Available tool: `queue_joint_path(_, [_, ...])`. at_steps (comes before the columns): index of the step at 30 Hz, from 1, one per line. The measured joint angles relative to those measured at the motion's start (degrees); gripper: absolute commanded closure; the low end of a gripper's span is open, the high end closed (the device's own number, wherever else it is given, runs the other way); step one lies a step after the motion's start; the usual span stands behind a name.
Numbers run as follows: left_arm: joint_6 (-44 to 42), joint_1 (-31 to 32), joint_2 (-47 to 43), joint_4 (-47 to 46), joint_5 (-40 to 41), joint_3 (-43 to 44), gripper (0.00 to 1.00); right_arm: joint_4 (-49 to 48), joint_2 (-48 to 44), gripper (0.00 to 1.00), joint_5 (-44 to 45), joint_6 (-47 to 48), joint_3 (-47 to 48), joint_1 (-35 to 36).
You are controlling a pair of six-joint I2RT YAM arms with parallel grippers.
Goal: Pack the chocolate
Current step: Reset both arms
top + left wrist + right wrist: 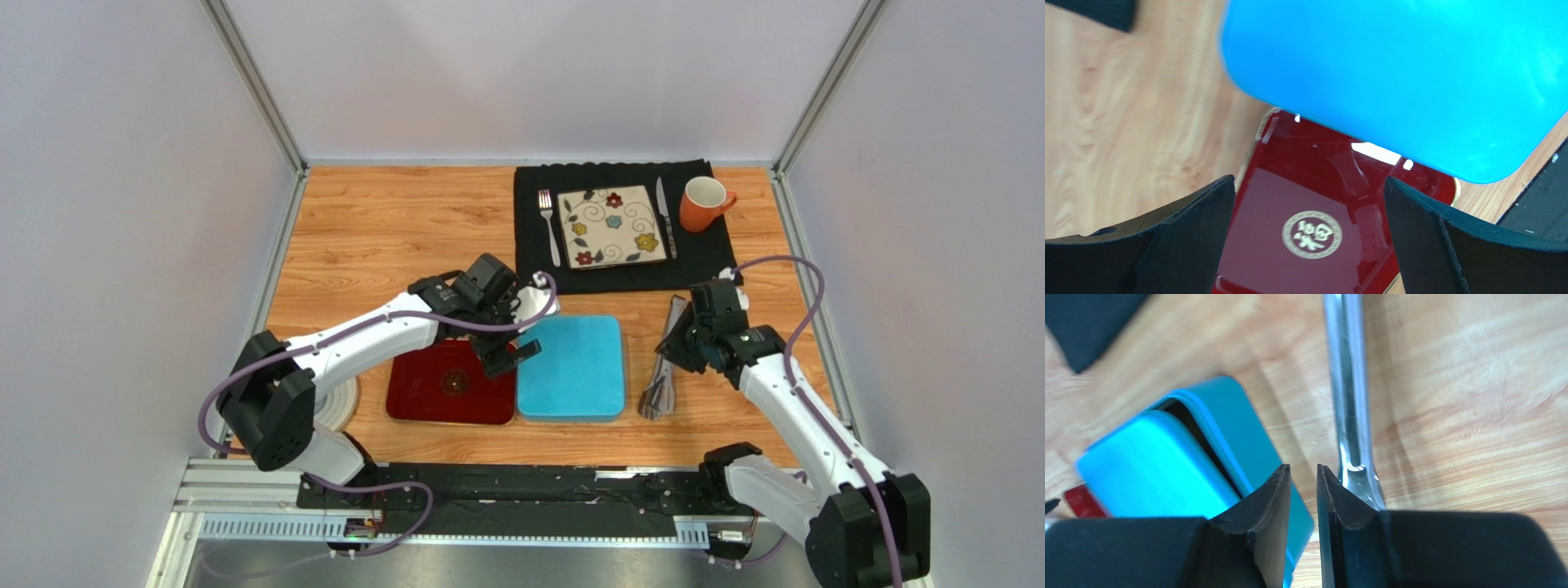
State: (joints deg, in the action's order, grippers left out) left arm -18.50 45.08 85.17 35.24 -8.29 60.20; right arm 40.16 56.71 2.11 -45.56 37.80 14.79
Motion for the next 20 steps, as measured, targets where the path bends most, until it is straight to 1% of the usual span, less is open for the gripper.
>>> queue_joint_path(6, [0.5, -6.2, -3.7, 4.3, 1.3, 6.3, 0.01, 1.2, -7.6, 0.62, 1.0, 5.9, 6.4, 0.0])
queue_joint_path(9, [0.8, -10.1, -7.5, 6.8, 0.4, 7.4, 0.01, 1.1, -12.6, 0.61, 0.7, 9.2, 8.5, 0.0])
queue_joint_path(14, [1.7, -19.4, -13.8, 11.1, -5.1, 7.3, 0.01, 0.1, -16.5, 0.60, -2.3, 12.8, 10.6, 0.0])
queue_joint_path(16, [2.1, -23.9, -15.7, 11.7, -8.2, 6.5, 0.01, -0.6, -16.8, 0.60, -4.1, 13.5, 11.0, 0.0])
queue_joint_path(19, [2.7, -28.7, -17.7, 12.5, -10.8, 4.5, 0.01, -1.5, -16.5, 0.59, -6.5, 14.3, 11.4, 0.0])
queue_joint_path(20, [2.8, -29.7, -18.4, 12.8, -11.5, 3.6, 0.01, -1.6, -16.3, 0.57, -7.3, 14.5, 11.5, 0.0])
